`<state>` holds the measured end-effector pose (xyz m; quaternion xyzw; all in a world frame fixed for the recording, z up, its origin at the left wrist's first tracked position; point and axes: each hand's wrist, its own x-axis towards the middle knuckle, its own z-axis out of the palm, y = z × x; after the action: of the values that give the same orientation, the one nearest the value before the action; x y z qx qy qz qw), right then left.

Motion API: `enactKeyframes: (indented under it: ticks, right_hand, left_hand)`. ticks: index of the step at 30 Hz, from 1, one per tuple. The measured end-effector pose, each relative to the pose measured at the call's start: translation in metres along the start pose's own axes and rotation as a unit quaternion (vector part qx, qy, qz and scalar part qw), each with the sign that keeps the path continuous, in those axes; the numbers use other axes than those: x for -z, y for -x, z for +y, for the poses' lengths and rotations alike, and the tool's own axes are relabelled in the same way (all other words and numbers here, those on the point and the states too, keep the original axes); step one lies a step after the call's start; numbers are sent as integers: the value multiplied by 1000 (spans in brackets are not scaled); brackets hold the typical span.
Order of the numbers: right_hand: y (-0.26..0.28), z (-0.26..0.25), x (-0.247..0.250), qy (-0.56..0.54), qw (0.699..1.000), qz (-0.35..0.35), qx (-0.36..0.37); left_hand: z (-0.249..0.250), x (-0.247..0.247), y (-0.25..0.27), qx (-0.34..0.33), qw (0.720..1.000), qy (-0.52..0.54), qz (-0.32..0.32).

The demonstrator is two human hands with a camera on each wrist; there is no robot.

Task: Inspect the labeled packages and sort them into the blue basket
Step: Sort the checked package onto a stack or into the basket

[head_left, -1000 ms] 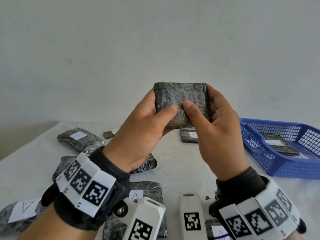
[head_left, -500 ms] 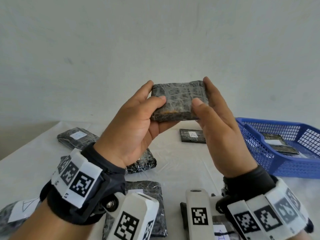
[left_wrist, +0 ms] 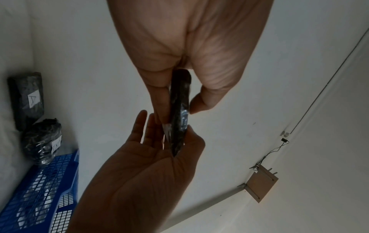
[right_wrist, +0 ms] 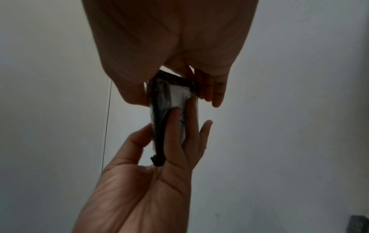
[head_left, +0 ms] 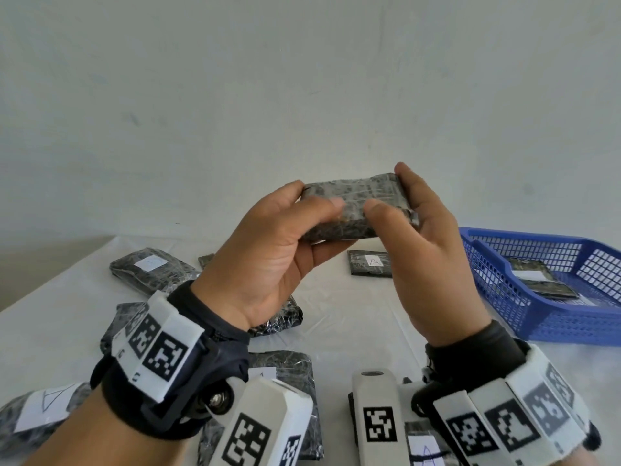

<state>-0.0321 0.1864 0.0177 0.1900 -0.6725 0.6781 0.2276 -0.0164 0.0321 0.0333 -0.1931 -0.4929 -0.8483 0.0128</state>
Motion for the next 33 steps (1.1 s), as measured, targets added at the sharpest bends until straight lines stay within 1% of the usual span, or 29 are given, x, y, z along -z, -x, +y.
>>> enactKeyframes:
  ticks: [5, 7, 9, 11, 14, 16, 21, 25, 30, 33]
  right_hand:
    - [2, 4, 0, 28, 999, -30, 6]
    - [3, 4, -1, 18, 1000, -18, 6]
    - [2, 2, -3, 0, 1000, 12, -6]
    - [0, 0, -2, -13, 999, 30, -25]
    - [-1, 0, 0, -31, 998, 0, -57]
    - [0, -1, -1, -46, 997, -8, -66]
    - [-1, -5, -1, -59, 998, -18, -31]
    - [0, -7, -1, -63, 997, -34, -35]
    - [1, -4, -3, 6, 1000, -22, -16]
    - [0, 0, -3, 27, 999, -16, -10]
  left_hand:
    - [-1, 1, -1, 2, 1000, -8, -3]
    - [0, 3, 0, -3, 1000, 2, -8]
    - [1, 5, -1, -5, 1000, -5, -11]
    - [-1, 6, -3, -5, 999, -40, 3]
    - [-5, 4, -3, -29, 994, -96, 34]
    - [-7, 3, -3, -42, 993, -105, 41]
    - [-6, 5, -3, -30, 996, -81, 33]
    - [-6, 2, -3, -28, 996, -76, 46]
    - [-9, 2, -2, -31, 995, -86, 45]
    - [-13, 0, -2, -28, 995, -88, 46]
